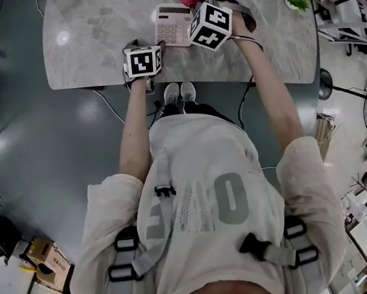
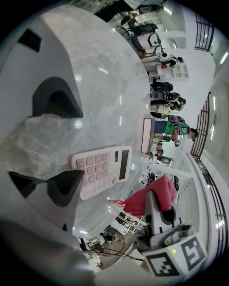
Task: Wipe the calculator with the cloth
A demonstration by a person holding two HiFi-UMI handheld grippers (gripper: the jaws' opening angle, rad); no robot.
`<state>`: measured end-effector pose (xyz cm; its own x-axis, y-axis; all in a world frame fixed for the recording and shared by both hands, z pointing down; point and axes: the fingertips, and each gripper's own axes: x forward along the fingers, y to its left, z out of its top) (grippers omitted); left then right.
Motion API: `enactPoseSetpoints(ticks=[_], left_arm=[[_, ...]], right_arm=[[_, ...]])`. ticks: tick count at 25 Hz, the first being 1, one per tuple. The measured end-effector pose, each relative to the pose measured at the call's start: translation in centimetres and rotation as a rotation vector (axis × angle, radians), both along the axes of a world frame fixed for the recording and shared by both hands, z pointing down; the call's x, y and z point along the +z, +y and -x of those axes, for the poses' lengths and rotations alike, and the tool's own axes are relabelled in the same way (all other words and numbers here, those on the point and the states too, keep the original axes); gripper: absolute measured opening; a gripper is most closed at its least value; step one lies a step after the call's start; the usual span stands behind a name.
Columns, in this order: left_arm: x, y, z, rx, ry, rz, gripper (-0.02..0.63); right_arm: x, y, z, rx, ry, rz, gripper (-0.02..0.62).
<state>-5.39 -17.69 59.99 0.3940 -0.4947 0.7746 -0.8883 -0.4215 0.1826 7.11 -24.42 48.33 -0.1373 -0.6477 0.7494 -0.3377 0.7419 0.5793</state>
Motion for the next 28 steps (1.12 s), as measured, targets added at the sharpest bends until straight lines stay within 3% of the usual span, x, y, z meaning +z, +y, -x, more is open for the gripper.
enactPoseSetpoints(ticks=[11, 19, 28], left_arm=[[0.1, -0.3, 0.4, 0.008, -0.001, 0.002, 0.356], [0.5, -0.3, 0.2, 0.012, 0.006, -0.002, 0.356], [0.5, -0.4, 0.4, 0.01, 0.003, -0.004, 0.356]], right_arm=[[6.7, -0.1, 0.3, -0.007, 0.191, 0.098, 0.057], [8.9, 0.2, 0.2, 0.041, 0.2, 0.111, 0.057], [10.3, 1.8, 1.0, 0.022, 0.203, 0.149, 0.057]])
